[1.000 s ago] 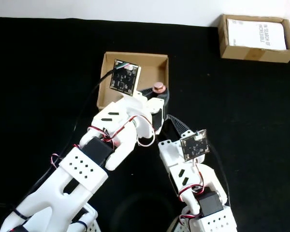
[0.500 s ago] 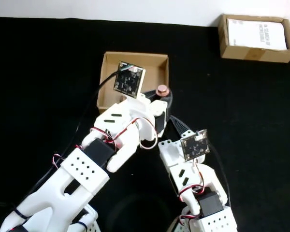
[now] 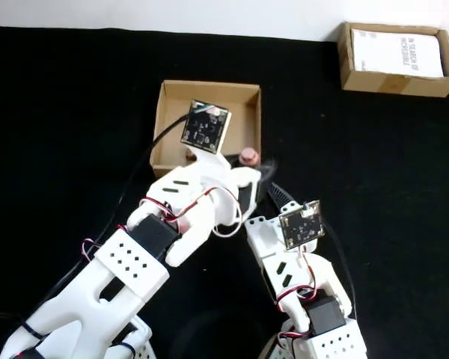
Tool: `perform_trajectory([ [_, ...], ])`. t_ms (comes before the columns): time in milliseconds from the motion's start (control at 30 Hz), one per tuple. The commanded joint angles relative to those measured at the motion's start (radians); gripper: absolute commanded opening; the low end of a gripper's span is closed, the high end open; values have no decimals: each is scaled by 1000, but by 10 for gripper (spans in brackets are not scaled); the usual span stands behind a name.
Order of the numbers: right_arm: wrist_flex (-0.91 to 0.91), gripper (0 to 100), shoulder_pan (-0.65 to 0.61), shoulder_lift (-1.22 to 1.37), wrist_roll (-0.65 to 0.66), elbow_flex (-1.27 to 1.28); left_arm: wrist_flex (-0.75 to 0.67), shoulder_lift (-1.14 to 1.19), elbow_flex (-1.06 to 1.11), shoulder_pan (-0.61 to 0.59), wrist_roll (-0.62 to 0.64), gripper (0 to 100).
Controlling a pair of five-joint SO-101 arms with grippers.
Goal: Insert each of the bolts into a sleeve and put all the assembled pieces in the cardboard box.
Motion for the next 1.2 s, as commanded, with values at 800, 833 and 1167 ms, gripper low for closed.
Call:
perform_trajectory([
  [800,73,7,76,-5,5,-148,338,-157,-102,-94,-3,107],
  [833,87,7,79,-4,5,-176,338,-182,-102,-120,-3,51],
  [1167,96,7,99,420,3,-518,336,-510,64,-375,-5,9],
])
